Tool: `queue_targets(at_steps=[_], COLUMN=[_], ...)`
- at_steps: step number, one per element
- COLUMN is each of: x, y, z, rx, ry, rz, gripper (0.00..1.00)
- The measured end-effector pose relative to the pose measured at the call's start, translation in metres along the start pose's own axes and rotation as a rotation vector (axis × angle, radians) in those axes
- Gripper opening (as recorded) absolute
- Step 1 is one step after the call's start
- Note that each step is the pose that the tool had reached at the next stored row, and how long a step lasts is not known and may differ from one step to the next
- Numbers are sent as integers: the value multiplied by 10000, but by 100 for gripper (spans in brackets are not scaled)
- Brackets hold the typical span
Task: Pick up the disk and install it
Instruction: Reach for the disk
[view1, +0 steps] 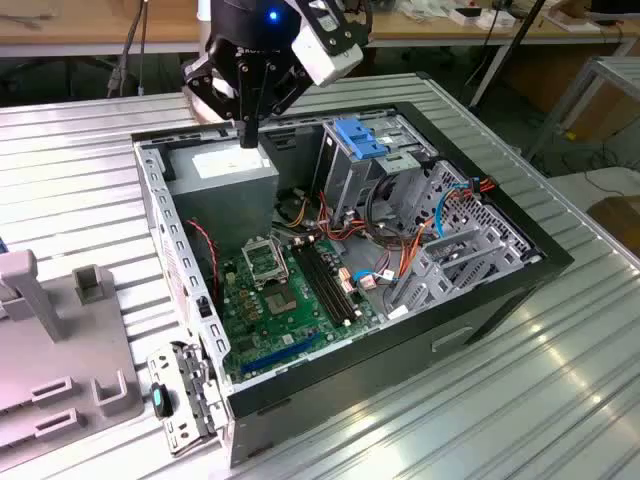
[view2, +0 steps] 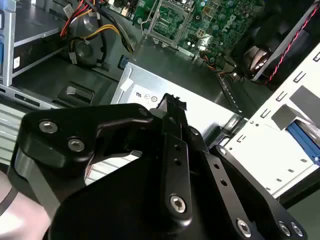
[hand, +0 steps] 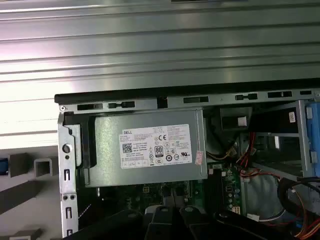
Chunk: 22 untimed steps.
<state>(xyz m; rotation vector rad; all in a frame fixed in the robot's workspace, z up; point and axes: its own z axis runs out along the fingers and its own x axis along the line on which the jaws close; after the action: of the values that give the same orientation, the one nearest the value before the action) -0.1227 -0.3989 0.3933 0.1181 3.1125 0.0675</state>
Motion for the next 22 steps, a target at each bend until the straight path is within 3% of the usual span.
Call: queue_targets(at_steps=[3,11,14,16,18,22], x=[159,365,509,549,695,825], y=[-8,-24,-35,-38,-48,-58], z=[-4,-10,-14,-15,-19,-23], rx=[0,-1,0,-1,-1,0], ry=[0,-1,0,0,-1,0], rz=[0,-1,-1,-1,-1,0], gripper=[11,11,11,11,11,11])
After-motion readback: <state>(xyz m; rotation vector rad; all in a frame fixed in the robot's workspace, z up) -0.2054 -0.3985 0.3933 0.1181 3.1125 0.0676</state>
